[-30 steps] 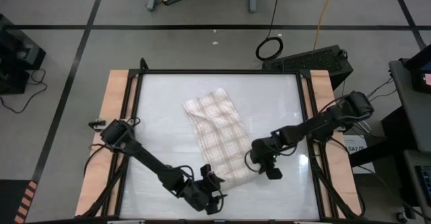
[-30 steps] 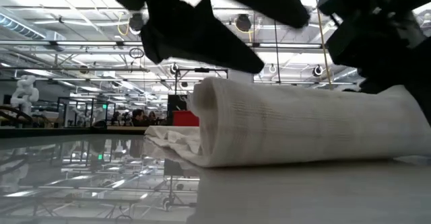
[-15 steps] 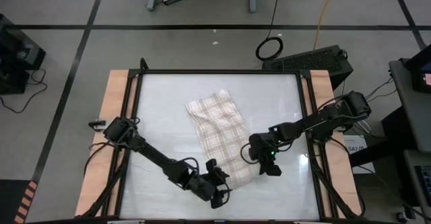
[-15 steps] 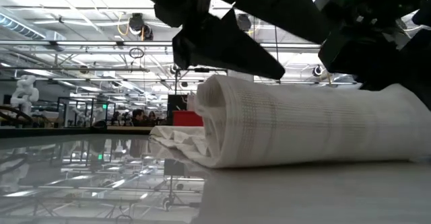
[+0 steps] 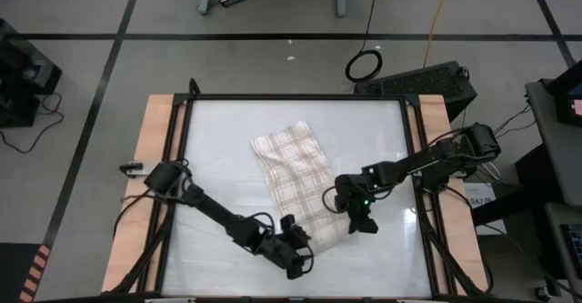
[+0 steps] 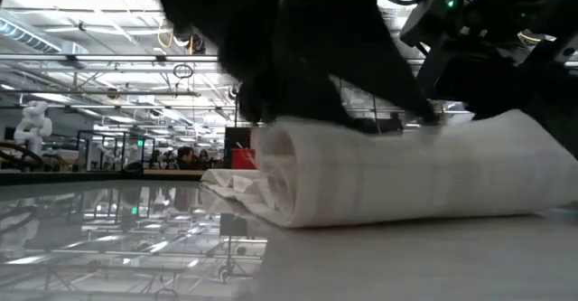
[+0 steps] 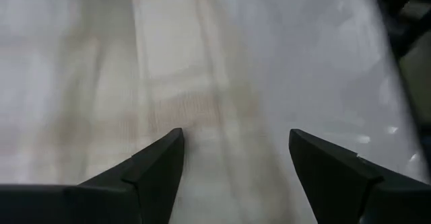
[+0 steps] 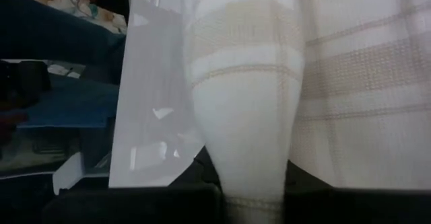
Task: Roll towel
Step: Roll the white-brown patterned towel
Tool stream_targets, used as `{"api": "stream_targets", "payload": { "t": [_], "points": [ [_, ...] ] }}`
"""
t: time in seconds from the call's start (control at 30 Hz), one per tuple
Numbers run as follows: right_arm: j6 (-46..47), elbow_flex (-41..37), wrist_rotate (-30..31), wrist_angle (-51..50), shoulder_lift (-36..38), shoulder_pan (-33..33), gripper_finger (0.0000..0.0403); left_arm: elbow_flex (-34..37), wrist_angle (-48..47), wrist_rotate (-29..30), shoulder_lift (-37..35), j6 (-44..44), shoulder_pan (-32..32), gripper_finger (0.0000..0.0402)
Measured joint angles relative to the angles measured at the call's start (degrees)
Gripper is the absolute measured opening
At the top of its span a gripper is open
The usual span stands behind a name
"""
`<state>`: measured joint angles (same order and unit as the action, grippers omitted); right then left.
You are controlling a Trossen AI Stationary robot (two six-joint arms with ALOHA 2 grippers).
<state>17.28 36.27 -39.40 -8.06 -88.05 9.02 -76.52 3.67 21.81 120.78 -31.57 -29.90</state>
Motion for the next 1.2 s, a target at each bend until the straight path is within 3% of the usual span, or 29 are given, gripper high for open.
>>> {"api": "stream_targets", "payload": {
  "t": [0.13, 0.3, 0.47, 0.6, 0.73, 0.87, 1.03, 1.2],
  "points": [
    [0.5, 0.0, 0.2, -0.4, 0.0, -0.2, 0.0026, 0.1, 0.5, -1.0, 1.7, -3.1, 0.1, 0.0249],
    [0.1, 0.0, 0.7, -0.5, 0.4, 0.5, 0.0057, 0.1, 0.0, -0.1, 1.7, -4.2, 0.2, 0.0151],
    [-1.4, 0.0, 0.9, -1.5, 3.7, 1.7, 0.0142, 0.0, -0.9, -1.3, 1.7, -8.4, 1.3, 0.0061],
    [-1.6, 0.0, 5.0, -7.4, 9.8, 2.5, 0.0230, 0.0, -1.7, -2.3, 1.7, -8.6, 2.1, 0.0021],
    [-4.9, 0.0, 12.6, -18.3, 17.1, 4.3, 0.0309, 0.0, -0.4, -4.9, 1.7, -8.7, 3.0, 0.0014],
    [-7.3, 0.0, 22.2, -23.9, 24.7, 7.1, 0.0356, 0.0, 0.7, -7.7, 1.7, -8.7, 3.7, 0.0020],
    [-7.1, 0.1, 34.6, -18.0, 30.5, 13.2, 0.0368, 0.1, 0.9, -9.1, 1.4, -9.3, 3.7, 0.0021],
    [-8.3, 0.0, 41.2, -15.1, 26.6, 19.3, 0.0358, 0.1, 1.2, -9.7, 1.4, -13.2, 3.7, 0.0022]
  ]
}}
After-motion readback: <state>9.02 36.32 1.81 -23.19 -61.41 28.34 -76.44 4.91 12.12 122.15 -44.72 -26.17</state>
